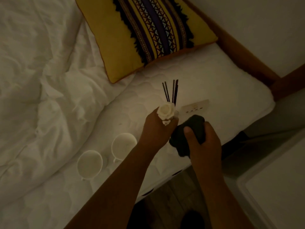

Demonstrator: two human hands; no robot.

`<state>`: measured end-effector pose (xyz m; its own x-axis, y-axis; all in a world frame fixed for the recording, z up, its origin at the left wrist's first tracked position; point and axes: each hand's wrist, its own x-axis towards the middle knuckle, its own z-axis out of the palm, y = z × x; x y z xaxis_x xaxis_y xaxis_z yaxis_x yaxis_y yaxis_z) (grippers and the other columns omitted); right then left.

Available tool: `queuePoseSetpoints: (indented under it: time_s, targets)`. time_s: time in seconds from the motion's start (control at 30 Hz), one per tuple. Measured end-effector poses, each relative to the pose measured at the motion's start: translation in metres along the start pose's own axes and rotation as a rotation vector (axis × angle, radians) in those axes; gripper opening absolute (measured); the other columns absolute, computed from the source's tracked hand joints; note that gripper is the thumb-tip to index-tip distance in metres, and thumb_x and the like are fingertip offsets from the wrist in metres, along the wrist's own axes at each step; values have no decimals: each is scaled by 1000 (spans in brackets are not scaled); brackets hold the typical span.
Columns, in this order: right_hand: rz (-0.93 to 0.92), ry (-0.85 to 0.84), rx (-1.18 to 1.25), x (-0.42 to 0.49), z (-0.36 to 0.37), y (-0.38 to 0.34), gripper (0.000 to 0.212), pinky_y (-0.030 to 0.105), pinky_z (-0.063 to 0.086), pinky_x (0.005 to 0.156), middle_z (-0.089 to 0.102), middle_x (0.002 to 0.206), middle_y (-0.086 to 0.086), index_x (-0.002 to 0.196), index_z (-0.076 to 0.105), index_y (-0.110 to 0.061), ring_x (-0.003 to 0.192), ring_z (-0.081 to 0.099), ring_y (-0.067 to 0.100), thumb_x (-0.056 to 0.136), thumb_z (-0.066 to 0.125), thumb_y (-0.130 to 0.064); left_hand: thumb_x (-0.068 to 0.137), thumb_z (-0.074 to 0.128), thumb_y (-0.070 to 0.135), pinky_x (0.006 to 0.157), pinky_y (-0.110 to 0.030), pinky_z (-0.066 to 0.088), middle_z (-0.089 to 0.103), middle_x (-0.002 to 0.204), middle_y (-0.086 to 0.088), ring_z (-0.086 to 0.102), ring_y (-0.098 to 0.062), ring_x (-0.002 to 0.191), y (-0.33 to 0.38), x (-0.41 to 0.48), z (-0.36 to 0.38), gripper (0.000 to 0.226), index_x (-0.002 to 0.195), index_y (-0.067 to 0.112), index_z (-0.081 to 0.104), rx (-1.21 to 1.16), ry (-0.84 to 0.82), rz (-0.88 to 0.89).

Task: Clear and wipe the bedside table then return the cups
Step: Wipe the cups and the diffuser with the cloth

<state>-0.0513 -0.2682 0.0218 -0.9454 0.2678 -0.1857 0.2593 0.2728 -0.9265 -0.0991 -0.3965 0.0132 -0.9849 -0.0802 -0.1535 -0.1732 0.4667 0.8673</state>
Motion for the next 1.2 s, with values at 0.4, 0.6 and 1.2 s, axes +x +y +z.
queuePoseSetpoints:
  time_s: [0.4, 0.6, 1.2]
  targets:
    - [-69, 10, 119, 15, -3, -21, 11, 8, 47, 64, 61, 76, -12, 82, 56, -30, 69, 61, -4, 92, 60, -26, 90, 63, 21, 57, -3, 44, 64, 85, 5, 56, 1, 67, 42, -29, -13, 16, 101, 10, 68, 138, -34, -3]
    - [286, -413, 346, 47, -31, -26, 14, 24, 55, 55, 72, 85, 10, 88, 73, -19, 64, 69, 15, 91, 60, -22, 86, 67, 18, 72, -5, 48, 64, 89, 18, 64, 5, 82, 56, -49, -22, 19, 95, 34, 61, 39, -246, 90]
    - [-240, 224, 117, -41, 6, -5, 15, 28, 54, 66, 57, 88, -3, 102, 48, -30, 78, 59, 8, 92, 52, -40, 90, 63, 25, 68, -5, 45, 59, 82, 25, 60, 7, 78, 58, -50, 8, 5, 94, 24, 65, 39, 49, -29]
